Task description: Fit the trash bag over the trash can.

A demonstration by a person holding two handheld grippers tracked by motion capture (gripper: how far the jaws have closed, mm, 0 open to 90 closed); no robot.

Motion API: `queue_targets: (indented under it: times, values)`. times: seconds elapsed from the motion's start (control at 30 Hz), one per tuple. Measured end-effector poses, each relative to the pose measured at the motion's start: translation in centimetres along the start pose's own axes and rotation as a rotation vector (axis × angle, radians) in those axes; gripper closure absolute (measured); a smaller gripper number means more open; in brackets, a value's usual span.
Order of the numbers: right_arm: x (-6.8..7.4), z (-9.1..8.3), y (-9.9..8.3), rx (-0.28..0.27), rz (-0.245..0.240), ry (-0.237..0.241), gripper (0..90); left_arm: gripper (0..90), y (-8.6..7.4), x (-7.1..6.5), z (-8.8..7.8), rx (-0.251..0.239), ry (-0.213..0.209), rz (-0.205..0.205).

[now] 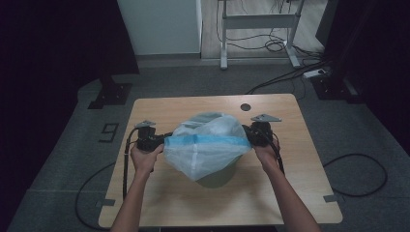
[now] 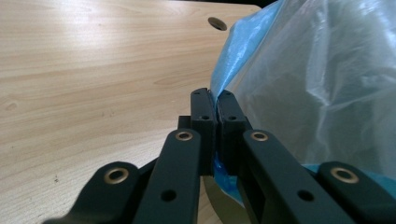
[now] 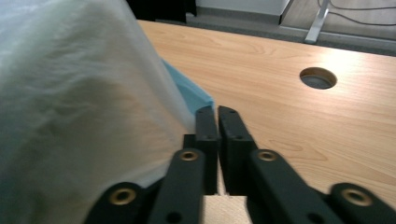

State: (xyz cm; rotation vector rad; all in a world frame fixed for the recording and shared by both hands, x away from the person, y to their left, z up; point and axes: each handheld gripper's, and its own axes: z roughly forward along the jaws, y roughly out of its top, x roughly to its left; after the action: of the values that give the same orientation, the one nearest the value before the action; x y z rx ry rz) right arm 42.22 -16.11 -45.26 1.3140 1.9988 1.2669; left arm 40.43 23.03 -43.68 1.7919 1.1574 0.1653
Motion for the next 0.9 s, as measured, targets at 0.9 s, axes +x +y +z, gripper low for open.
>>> queue_targets:
  times: [0.9]
  values:
    - [6.9,-10.1,1.5,-0.202,-0.191,0.306,34.8,81.7,0.7,-1.2,-2.1,-0.055,-0.006,0.047]
